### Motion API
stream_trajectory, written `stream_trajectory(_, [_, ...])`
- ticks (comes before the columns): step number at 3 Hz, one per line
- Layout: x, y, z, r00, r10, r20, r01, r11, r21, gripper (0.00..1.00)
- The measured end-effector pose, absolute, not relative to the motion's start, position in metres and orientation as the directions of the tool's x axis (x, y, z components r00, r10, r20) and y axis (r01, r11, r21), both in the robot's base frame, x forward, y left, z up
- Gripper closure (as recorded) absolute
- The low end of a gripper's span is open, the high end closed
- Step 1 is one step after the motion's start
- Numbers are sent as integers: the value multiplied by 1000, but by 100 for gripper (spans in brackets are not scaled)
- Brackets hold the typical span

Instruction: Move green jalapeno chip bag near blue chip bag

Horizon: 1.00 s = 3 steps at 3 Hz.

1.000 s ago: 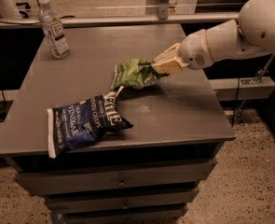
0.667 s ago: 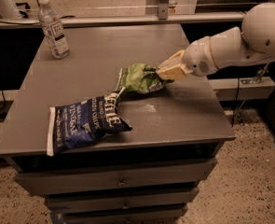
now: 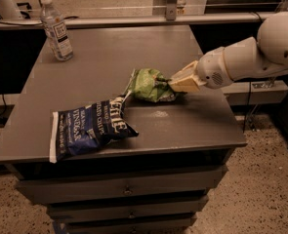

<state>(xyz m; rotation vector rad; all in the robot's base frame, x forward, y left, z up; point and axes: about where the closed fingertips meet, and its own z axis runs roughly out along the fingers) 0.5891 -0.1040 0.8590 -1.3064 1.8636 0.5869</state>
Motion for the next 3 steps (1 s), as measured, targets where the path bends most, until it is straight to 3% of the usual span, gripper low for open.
stream_trajectory(2, [583, -112, 858, -195, -580, -791, -923, 381, -53, 12])
stream_trajectory(3, [580, -116, 867, -187, -586, -788, -928, 369, -54, 0])
